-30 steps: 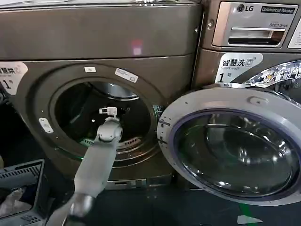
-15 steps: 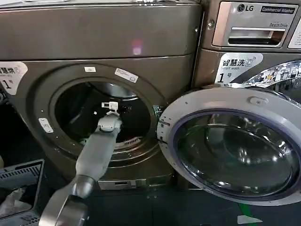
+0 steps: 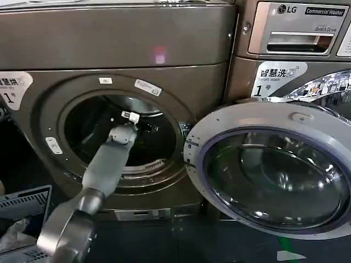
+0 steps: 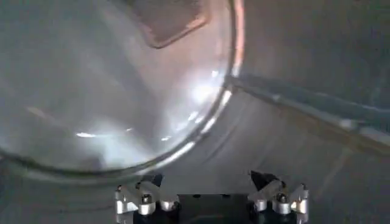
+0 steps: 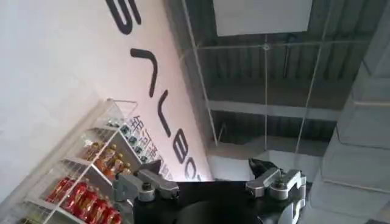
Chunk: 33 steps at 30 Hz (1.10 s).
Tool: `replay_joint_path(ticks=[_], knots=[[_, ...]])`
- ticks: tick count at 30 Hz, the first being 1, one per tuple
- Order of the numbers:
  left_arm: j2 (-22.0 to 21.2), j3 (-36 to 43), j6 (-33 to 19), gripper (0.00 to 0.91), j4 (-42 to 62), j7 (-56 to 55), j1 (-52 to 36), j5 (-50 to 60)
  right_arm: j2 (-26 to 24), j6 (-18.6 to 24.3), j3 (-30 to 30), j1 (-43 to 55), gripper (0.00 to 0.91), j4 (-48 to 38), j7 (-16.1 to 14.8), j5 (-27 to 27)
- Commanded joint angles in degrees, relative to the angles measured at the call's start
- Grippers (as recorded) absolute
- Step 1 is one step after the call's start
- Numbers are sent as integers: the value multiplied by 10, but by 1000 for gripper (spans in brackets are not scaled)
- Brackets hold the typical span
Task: Grasp the clothes from the dryer.
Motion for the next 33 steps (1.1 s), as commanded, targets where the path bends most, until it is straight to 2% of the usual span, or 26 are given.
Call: replay_joint_path(ticks=[1, 4, 9, 18, 25, 33], knots=[[9, 69, -99, 907, 86, 189, -40, 162, 1, 0, -1, 0, 907, 2, 0, -1], [14, 93, -133, 907, 101, 219, -55, 203, 1, 1, -2, 0, 907, 2, -1, -2], [13, 119, -154, 907, 117, 257, -82, 229, 2, 1, -5, 2, 907, 4, -1, -2], [9, 152, -226, 907, 154, 308, -108, 284, 2, 1, -9, 4, 907, 5, -2, -3], [8, 169, -240, 907, 174, 325, -118, 349, 4, 1, -18, 10, 907, 7, -2, -6], [15, 197, -246, 907, 181, 343, -121, 363, 3, 1, -24, 13, 907, 11, -2, -9]])
